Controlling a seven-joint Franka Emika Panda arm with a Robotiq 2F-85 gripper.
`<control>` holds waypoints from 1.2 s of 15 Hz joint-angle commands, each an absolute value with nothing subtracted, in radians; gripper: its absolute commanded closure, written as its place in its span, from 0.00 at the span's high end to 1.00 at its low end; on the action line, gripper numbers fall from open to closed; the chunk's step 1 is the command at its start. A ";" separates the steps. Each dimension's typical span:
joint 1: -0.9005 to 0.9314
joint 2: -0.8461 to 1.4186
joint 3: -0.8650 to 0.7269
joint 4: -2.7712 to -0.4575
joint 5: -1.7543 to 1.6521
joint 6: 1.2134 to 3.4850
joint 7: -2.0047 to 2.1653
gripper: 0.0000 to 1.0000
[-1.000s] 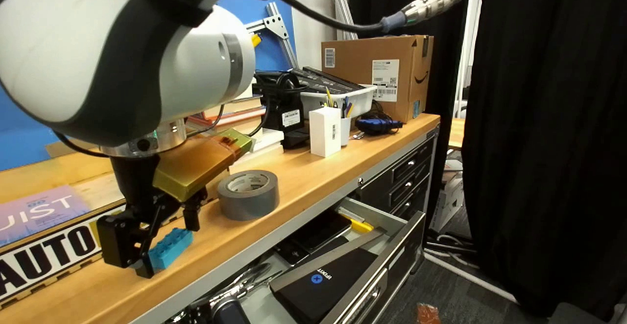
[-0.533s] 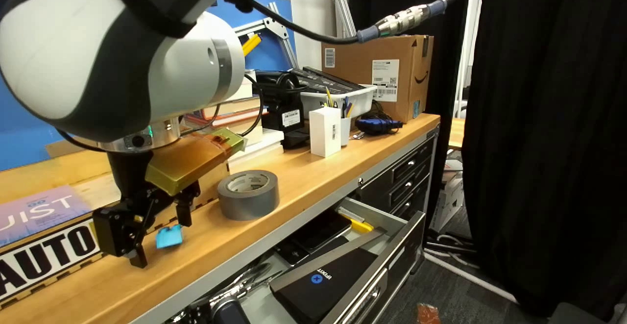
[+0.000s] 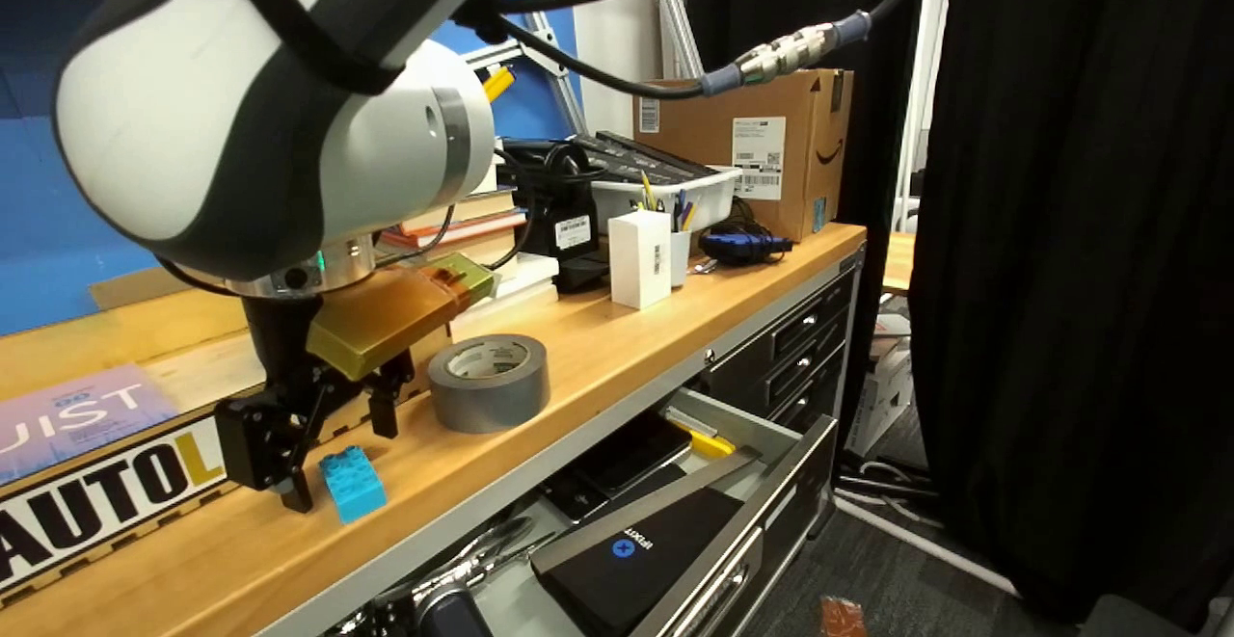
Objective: Put the blue object in the drawer and close the drawer
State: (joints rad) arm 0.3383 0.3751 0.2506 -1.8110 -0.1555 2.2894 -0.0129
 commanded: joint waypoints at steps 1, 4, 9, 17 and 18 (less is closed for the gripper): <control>0.355 0.385 0.225 -1.791 -0.178 2.281 0.051 0.66; 0.343 0.314 0.236 -1.857 -0.149 2.202 0.047 0.42; 0.314 0.185 0.244 -2.001 -0.122 2.095 0.037 0.13; 0.208 -0.013 0.187 -2.371 -0.073 2.264 0.075 0.14; 0.194 -0.018 0.174 -2.397 -0.064 2.316 0.088 0.13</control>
State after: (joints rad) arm 0.2295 0.0529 0.1986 -2.2812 -0.1020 2.1840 0.0502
